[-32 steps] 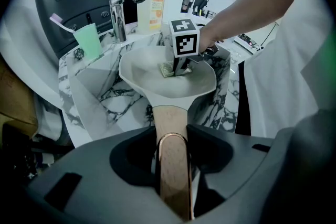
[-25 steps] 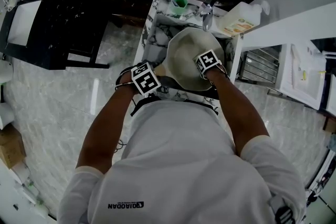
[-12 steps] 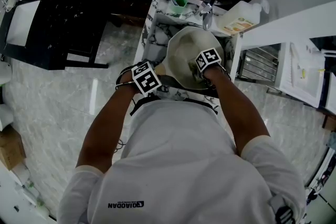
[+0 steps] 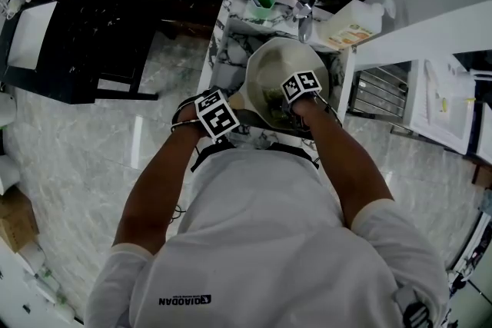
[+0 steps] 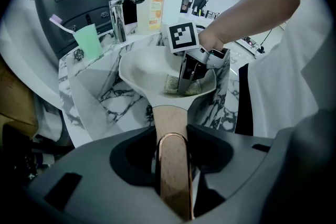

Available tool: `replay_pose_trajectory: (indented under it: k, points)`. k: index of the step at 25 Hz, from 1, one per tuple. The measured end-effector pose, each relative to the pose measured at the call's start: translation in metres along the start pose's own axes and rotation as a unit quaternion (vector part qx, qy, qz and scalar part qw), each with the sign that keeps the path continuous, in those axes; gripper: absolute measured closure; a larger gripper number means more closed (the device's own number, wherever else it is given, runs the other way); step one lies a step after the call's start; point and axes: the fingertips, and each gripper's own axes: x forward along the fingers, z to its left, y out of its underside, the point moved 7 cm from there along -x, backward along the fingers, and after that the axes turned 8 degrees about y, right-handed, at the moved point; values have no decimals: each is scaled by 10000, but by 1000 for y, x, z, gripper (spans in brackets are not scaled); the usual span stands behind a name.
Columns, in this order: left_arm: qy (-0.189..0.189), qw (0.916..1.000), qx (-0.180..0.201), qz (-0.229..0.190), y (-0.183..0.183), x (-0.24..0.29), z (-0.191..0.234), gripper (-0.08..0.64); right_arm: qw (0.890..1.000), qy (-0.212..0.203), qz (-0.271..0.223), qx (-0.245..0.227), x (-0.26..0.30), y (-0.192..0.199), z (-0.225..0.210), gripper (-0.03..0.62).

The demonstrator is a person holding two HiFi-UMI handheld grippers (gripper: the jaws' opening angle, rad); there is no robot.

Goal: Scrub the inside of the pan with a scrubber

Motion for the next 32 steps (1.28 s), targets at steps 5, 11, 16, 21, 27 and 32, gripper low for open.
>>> replay_pose_trajectory:
  k: [5,11,16,21,27,32]
  points:
    - [26,10000,-19,7,-1,1,1,374,9998,-179,-86,70,7,-6,17,529]
    - [7,10000,-4,-3,1,0,1,374,10000,-34,-85,-17,11,-11,30,529]
    - [-22,10000,25,-8,2,1,1,374,9992,163,-368,-59,3,-12,36,529]
    - [14,10000,-18,-15,1,2,1,374,9903,436,-1315,-73,-39,-9,41,531]
    - [-151,9997,162,-40,0,2,2,373,9530,400,-2994,251,-109,29,70,531]
    - [-198,9995,213,-147,2,-3,-5,374,9067,225,-4198,330,-156,75,105,531]
